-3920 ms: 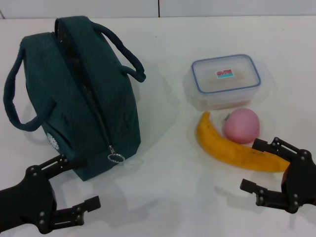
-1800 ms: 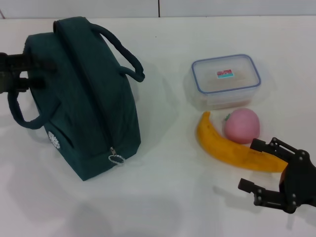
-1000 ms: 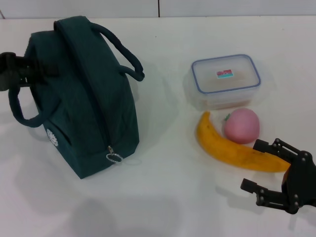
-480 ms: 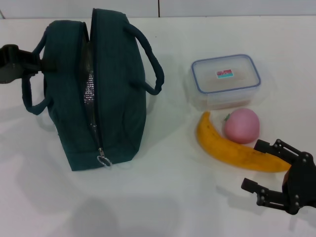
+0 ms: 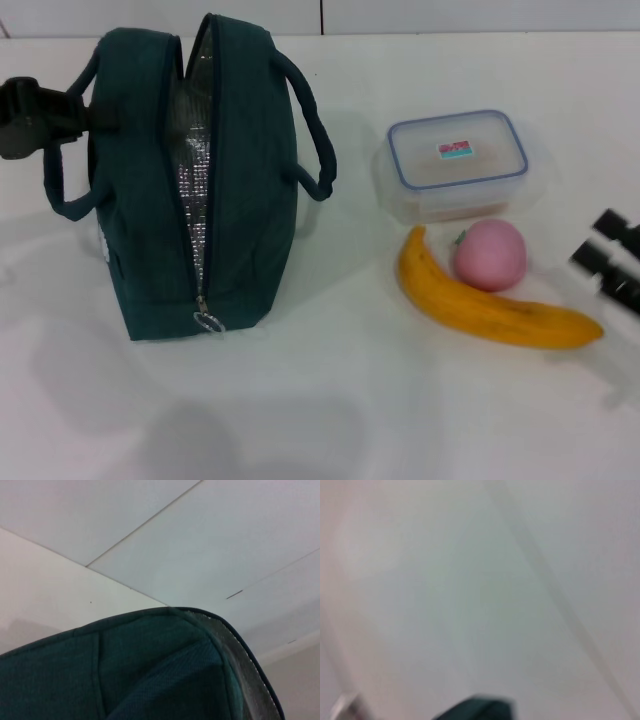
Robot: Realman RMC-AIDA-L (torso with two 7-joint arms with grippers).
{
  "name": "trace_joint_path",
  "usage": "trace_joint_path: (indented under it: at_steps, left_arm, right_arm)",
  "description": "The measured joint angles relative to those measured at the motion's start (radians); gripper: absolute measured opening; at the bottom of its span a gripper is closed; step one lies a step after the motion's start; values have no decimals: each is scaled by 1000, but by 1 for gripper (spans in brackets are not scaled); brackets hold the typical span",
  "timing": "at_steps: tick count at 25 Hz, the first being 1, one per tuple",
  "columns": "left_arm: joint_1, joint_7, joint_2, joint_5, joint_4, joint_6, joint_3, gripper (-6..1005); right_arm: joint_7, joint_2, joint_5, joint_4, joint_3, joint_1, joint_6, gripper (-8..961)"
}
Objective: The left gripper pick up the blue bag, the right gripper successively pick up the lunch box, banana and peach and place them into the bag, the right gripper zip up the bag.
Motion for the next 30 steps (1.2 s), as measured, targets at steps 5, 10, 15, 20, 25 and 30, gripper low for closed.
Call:
trace_joint_path:
  at_steps: [5,10,15,20,25,30]
  left_arm:
    - [4,8,-1,-40,-13,1,-2,44]
    - [7,19,-2,-68,-21,2,2,44]
    - [5,40,-15,-79,-25,0,-2,44]
    - [-2,56,-21,-79,-25,-5,-3,44]
    - [-10,67,-24,-79,-25,-6,-4,44]
    - [-14,85,-26,-90,-24,-10,-4,44]
  right_arm:
    - [355,-4,134,8,1,-19,86,883]
    - [618,-1,179,5,1,3,224,883]
    - [697,5,184,7,1,67,306,883]
    - [767,12,187,8,-6,155,416,884]
    - [793,18,187,28,-4,211,522,884]
    - [803,21,187,66,-7,266,588,884]
